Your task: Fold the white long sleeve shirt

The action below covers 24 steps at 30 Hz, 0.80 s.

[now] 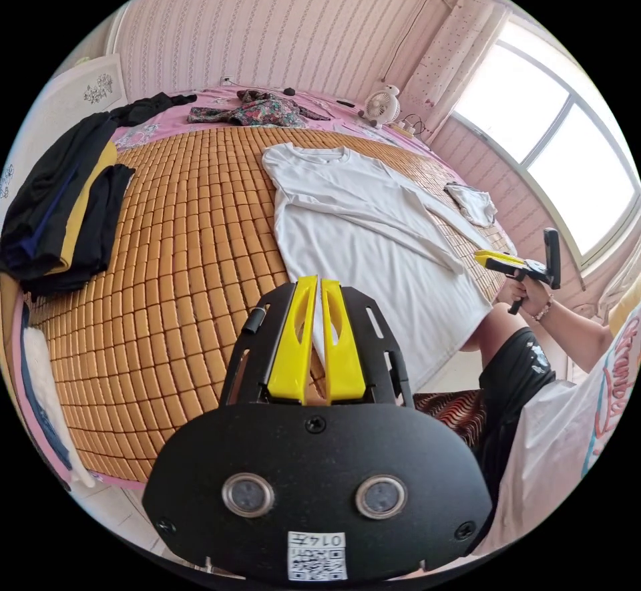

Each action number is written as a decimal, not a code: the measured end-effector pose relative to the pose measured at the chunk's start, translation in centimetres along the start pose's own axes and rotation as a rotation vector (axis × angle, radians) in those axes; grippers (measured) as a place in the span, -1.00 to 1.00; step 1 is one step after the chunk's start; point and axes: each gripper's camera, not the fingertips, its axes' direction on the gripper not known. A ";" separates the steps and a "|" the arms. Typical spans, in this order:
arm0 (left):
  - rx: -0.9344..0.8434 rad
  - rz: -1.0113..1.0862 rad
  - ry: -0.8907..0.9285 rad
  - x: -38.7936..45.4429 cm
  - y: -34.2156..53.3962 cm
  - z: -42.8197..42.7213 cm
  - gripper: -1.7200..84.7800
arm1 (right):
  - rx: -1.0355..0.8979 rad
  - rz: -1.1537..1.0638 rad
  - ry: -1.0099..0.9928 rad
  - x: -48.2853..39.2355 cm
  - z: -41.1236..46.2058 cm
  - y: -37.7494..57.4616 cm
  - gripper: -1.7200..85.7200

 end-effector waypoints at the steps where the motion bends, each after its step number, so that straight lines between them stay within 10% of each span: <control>1: -0.003 0.007 -0.016 -0.2 -0.8 0.9 -0.88 | 0.002 -0.004 -0.004 0.0 0.4 -1.0 -0.77; 10: -0.081 0.120 -0.146 0.7 -11.6 14.0 -0.82 | -0.139 -0.024 0.150 -0.8 4.2 -3.9 -0.85; 18: -0.167 0.105 -0.246 1.2 -16.2 24.4 -0.92 | 0.033 -0.221 -0.034 -4.3 -3.5 -3.5 -0.91; 24: -0.131 0.080 -0.256 0.5 -16.1 26.6 -0.93 | -0.222 -0.468 -0.162 -8.8 -4.5 -0.6 -0.86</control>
